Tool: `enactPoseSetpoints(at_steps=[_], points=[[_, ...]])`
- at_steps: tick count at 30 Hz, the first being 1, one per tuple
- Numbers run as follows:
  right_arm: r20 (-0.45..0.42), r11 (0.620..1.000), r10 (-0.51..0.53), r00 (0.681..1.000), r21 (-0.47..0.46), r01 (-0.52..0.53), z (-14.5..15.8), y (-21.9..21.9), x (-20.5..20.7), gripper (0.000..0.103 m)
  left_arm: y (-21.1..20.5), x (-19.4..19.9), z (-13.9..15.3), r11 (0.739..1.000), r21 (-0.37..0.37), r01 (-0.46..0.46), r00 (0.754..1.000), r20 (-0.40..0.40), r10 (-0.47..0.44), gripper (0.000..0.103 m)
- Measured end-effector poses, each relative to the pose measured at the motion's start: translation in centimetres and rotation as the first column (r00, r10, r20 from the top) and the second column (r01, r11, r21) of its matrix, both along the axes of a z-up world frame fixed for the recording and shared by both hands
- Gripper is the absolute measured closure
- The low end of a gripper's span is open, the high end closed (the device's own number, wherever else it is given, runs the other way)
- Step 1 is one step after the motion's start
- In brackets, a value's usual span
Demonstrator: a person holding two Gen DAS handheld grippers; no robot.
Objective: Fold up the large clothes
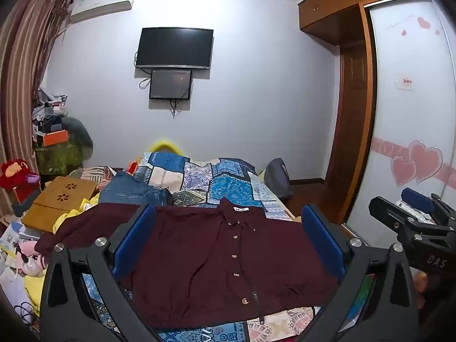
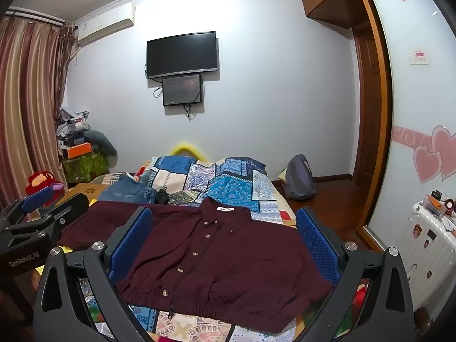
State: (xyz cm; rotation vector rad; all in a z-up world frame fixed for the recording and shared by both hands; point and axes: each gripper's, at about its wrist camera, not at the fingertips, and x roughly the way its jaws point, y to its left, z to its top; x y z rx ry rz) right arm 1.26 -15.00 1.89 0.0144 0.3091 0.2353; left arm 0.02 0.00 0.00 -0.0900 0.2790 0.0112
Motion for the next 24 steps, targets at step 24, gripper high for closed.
enactPoseSetpoints(at_steps=[24], points=[[0.000, 1.000, -0.002, 1.000, 0.006, 0.002, -0.09, -0.23, 0.03, 0.003, 0.56, 0.35, -0.19, 1.000, -0.006, -0.004, 1.000, 0.002, 0.004, 0.000]])
